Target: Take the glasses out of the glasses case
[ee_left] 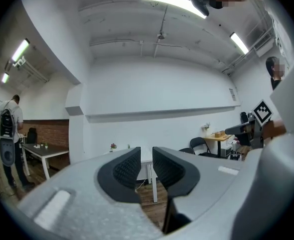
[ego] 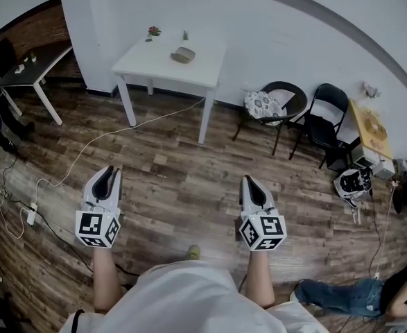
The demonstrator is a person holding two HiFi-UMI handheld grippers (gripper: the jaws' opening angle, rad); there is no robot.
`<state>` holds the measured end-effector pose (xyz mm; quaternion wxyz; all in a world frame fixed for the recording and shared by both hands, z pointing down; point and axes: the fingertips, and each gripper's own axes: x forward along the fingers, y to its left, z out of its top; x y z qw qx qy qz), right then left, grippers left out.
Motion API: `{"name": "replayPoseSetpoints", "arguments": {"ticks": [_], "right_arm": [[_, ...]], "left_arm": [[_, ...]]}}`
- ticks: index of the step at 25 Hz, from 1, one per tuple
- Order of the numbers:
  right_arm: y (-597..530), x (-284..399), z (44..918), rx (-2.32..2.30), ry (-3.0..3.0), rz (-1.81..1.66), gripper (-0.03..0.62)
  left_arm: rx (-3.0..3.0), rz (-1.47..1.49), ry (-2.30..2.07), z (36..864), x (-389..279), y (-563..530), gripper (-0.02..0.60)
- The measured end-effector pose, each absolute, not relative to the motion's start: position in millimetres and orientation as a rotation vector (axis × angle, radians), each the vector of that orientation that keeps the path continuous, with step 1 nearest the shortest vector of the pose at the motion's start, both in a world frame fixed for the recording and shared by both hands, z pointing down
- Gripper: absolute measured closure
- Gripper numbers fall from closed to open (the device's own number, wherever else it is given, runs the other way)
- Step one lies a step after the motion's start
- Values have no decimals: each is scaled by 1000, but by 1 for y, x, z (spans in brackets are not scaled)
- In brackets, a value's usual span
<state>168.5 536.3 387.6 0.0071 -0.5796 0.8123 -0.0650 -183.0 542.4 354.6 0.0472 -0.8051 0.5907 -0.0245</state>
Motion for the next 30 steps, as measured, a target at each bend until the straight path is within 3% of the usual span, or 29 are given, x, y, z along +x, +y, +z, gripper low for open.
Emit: {"name": "replayPoseSetpoints", "arguments": {"ticks": [4, 30], "right_arm": [[533, 168, 394, -1816, 2549, -217, 591], [446, 202, 404, -1763, 2540, -263, 591]], "left_arm": [[-2463, -81, 1805, 359, -183, 539, 468], [-2445, -137, 1808, 366, -141, 464, 465]]}}
